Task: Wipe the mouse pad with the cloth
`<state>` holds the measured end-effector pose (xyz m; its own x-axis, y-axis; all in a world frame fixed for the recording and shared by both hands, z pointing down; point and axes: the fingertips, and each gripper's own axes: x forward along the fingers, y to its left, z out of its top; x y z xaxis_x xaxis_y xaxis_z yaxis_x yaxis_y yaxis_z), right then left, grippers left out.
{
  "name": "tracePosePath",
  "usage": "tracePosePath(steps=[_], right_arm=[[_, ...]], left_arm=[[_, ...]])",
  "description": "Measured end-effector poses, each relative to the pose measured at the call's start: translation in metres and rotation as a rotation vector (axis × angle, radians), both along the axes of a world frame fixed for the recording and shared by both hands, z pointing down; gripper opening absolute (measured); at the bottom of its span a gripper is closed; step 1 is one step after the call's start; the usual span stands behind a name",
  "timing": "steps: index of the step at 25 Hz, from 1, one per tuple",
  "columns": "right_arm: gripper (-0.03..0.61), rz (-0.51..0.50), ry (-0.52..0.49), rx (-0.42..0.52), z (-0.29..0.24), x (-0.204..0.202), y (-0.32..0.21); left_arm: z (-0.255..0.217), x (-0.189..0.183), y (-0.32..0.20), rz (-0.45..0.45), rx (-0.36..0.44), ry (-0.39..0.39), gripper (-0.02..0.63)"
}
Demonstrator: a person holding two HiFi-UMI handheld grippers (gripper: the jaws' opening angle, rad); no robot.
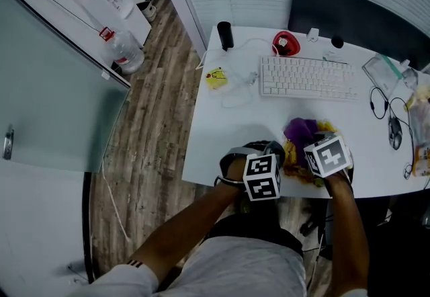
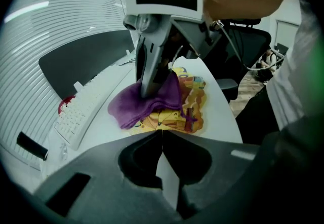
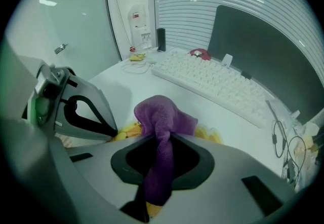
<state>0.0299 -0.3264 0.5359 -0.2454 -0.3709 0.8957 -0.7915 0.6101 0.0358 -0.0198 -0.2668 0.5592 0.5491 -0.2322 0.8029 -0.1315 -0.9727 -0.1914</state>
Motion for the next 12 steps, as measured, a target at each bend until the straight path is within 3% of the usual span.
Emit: tracePosePath(steps=[12], right_arm=[[0.066,0.268,0.033,0.003,0.0,0.118,0.01]], left_arm=[[0.001,0.0,0.001,0.001,-0.013,0.004,0.015]])
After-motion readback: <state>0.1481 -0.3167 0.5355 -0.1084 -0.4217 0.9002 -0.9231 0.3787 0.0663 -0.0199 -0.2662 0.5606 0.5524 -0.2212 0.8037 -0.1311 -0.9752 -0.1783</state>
